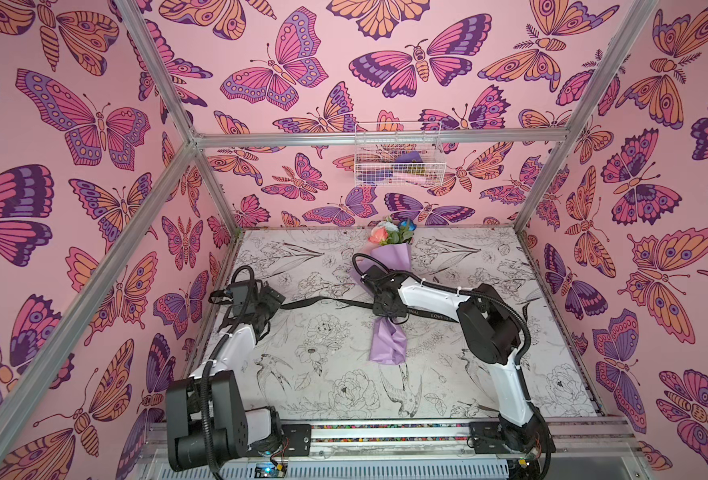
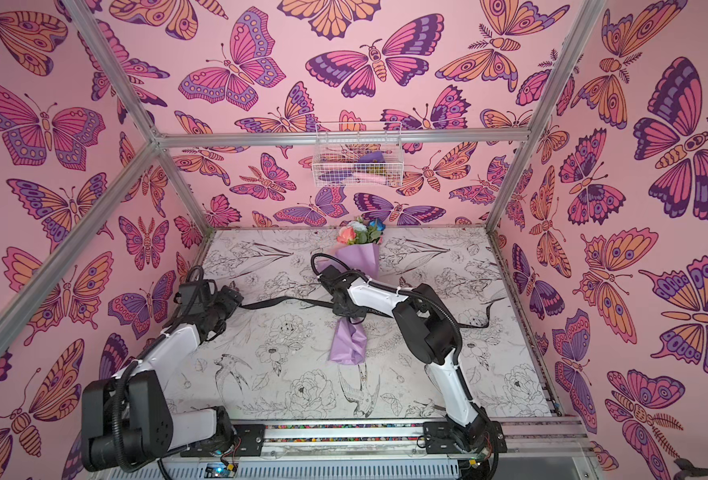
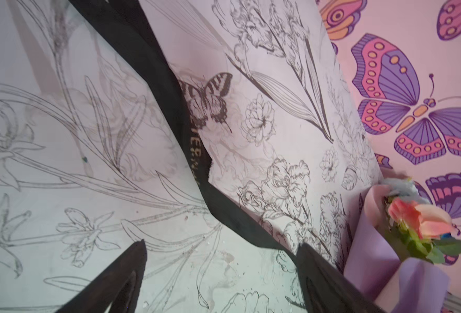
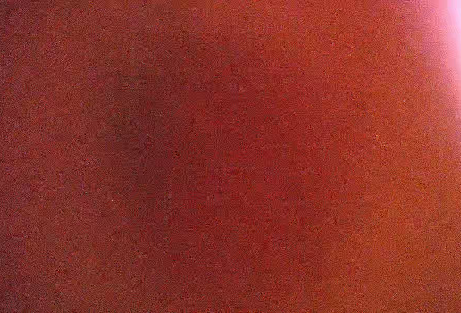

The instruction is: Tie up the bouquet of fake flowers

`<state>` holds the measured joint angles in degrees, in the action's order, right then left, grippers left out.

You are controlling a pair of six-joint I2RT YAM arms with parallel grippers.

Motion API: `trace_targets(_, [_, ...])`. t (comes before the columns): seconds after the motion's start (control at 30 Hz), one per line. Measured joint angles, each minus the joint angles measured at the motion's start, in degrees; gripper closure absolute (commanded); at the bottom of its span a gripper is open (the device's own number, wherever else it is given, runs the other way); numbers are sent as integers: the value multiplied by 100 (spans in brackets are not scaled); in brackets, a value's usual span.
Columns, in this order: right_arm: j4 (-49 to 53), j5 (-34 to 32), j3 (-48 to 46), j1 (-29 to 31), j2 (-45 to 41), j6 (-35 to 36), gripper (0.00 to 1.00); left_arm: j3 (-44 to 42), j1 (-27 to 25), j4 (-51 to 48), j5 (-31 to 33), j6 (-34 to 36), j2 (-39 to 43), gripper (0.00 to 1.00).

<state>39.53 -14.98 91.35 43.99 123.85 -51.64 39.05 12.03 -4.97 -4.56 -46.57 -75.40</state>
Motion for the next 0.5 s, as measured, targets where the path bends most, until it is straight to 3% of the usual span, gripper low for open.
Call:
trace_targets(0.2, [72,-76,-146,-179,-98,216,98,286,448,-42,-87,103,-457,14])
trace_targets(0.5, [142,-90,-122,-210,-96,332,94,673,564,-153,-570,350,-1333,13])
